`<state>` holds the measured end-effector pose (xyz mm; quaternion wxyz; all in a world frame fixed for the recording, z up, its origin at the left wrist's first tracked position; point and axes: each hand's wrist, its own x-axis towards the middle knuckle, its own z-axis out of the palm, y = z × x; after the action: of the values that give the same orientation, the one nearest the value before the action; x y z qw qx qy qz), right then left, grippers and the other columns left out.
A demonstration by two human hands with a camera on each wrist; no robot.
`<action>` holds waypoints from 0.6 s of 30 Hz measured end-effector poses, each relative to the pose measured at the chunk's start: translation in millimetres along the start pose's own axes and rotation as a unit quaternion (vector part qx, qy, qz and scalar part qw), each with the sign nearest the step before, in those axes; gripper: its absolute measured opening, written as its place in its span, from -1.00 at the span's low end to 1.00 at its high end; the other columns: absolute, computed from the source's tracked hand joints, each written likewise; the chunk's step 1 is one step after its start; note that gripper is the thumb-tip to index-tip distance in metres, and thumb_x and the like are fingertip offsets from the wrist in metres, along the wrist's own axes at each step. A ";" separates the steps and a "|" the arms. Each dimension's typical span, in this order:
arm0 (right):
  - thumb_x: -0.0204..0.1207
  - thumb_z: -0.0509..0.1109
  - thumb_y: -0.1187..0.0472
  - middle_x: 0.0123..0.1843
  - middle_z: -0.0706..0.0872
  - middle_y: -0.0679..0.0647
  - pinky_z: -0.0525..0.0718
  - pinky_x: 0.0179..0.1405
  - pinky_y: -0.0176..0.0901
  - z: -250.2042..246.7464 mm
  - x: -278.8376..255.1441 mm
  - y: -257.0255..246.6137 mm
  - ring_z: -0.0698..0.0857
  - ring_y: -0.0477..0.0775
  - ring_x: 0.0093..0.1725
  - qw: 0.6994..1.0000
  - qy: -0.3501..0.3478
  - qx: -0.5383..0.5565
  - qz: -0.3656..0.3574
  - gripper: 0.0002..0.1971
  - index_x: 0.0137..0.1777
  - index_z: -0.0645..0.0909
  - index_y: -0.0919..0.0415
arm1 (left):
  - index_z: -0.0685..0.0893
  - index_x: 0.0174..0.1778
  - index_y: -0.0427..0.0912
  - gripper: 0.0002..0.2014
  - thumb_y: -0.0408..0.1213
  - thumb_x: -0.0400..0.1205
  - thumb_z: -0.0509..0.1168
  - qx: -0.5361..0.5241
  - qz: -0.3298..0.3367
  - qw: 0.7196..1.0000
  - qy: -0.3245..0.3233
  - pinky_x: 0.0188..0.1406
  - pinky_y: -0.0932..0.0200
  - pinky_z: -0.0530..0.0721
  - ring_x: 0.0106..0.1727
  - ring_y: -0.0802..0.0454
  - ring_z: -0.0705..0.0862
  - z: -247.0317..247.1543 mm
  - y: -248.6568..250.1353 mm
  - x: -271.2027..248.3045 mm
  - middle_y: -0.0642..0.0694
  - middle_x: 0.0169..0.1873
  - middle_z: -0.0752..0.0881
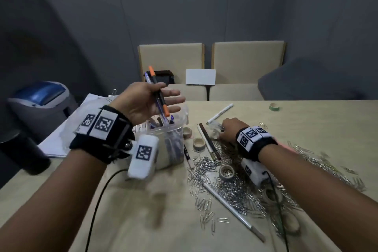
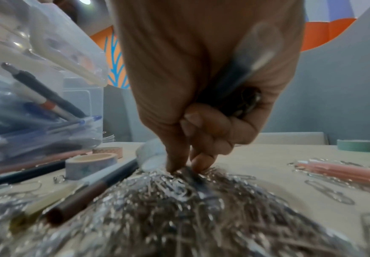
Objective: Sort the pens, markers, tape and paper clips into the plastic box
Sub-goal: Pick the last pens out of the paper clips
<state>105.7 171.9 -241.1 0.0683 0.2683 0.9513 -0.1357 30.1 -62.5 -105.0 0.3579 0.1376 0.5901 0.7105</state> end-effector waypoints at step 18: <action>0.74 0.03 0.20 -0.41 0.41 0.11 0.35 -0.69 -0.33 -123.7 -54.0 -103.0 0.66 0.05 -0.43 0.930 -0.061 0.358 -0.054 -0.79 -0.01 0.44 0.29 | 0.17 0.66 -0.15 -0.29 -0.19 0.62 0.34 0.115 -0.040 0.989 0.086 0.09 -0.51 0.62 0.51 -0.49 0.33 -42.0 18.9 10.7 -0.45 0.59 0.16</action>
<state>89.8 97.4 -89.3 0.0182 0.2146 0.8466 -0.4867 -10.0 -87.3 -101.0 0.3158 0.0922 0.7016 0.6321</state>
